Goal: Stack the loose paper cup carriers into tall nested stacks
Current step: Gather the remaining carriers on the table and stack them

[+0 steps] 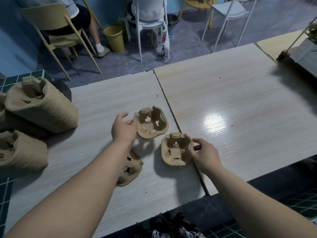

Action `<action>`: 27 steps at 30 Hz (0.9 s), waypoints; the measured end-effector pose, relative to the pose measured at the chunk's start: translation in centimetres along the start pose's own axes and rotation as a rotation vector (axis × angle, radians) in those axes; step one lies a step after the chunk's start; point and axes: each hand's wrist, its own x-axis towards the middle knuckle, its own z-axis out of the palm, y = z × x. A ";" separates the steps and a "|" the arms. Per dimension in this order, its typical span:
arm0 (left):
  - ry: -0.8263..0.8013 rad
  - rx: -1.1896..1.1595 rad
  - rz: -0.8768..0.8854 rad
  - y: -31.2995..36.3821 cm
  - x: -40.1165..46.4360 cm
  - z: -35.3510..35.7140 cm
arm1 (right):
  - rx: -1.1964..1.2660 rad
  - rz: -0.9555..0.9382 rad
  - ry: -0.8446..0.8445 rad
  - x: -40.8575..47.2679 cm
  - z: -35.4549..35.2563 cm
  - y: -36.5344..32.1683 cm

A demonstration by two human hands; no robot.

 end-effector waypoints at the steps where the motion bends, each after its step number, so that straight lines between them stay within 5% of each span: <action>1: -0.003 -0.073 0.009 0.6 0.0 -0.2 | 0.004 -0.001 -0.004 0.0 0.0 0.0; 5: -0.155 -0.213 0.030 2.0 -2.1 0.1 | 0.072 0.010 -0.023 -0.1 -0.1 0.0; 11: -0.327 0.011 0.028 -0.6 -5.2 2.5 | 0.209 0.011 0.004 -0.2 -0.2 0.1; 23: -0.190 0.601 0.330 -3.5 -6.4 0.2 | 0.062 -0.051 -0.024 -0.9 0.8 -0.3; 27: -0.148 0.776 0.260 -4.6 -6.1 -3.8 | 0.094 -0.054 -0.043 -0.8 2.0 -1.0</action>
